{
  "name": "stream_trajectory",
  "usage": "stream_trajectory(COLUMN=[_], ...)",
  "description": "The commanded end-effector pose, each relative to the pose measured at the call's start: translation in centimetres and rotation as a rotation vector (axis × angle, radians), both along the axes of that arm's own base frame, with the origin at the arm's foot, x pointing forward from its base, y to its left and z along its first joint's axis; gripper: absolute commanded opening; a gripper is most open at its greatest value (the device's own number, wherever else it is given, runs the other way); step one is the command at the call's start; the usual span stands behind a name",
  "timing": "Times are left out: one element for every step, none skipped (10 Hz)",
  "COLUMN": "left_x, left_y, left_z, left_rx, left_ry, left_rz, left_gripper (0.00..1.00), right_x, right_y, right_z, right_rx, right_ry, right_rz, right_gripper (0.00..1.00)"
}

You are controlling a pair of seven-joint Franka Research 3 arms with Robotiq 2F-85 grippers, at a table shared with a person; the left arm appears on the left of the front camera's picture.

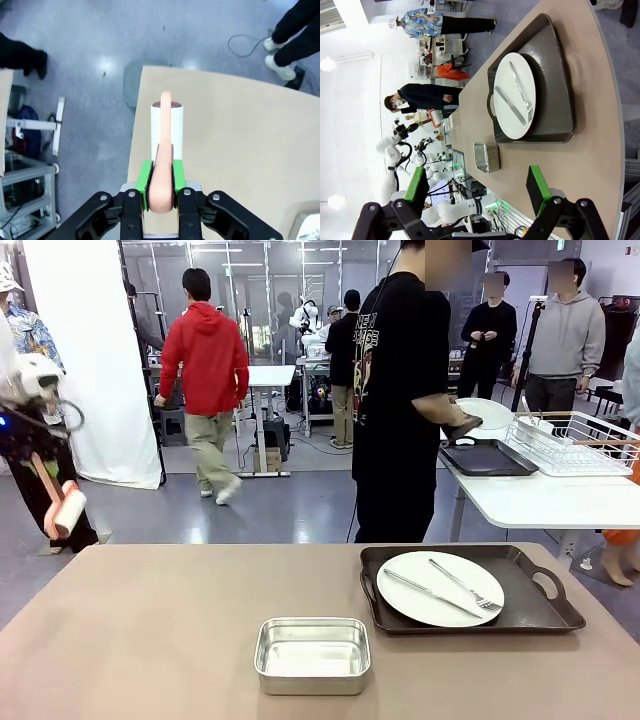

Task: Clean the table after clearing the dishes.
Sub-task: When the left (or right) Handle tray is removed, use the left hand (or right hand) to clean the left (or right) side of the table with the Lint Roller.

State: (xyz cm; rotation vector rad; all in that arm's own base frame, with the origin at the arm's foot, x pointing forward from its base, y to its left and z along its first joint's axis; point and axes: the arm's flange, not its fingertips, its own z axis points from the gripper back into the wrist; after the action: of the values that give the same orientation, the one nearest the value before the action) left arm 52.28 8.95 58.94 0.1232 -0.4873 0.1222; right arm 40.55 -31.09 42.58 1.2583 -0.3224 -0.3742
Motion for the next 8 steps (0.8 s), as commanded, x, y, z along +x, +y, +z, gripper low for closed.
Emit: stream_trajectory(left_x=[-0.9,0.0,0.0,0.0,0.0,0.0,0.0,0.0], left_y=[-0.7,0.0,0.0,0.0,0.0,0.0,0.0,0.0], left_z=[1.7,0.0,0.0,0.0,0.0,0.0,0.0,0.0], left_rx=[-0.022,0.000,0.000,0.000,0.000,0.000,0.000,0.000], left_ry=[-0.026,0.000,0.000,0.000,0.000,0.000,0.000,0.000], left_rz=[-0.036,0.000,0.000,0.000,0.000,0.000,0.000,0.000], left_gripper=[0.22,0.22,0.22,0.22,0.22,0.22,0.22,0.22], right_x=[-0.1,-0.1,-0.1,-0.1,-0.1,-0.1,-0.1,-0.1], right_y=[0.1,0.1,0.1,0.1,0.1,0.1,0.1,0.1], right_z=[0.3,0.3,0.3,0.3,0.3,0.3,0.3,0.3], right_rx=[0.003,0.003,0.003,0.003,0.003,0.003,0.003,0.003], right_ry=[0.003,0.003,0.003,0.003,0.003,0.003,0.003,0.003], right_rz=[-0.002,-0.002,-0.002,-0.002,-0.002,-0.002,-0.002,-0.002], right_gripper=[1.00,1.00,1.00,1.00,1.00,1.00,1.00,1.00])
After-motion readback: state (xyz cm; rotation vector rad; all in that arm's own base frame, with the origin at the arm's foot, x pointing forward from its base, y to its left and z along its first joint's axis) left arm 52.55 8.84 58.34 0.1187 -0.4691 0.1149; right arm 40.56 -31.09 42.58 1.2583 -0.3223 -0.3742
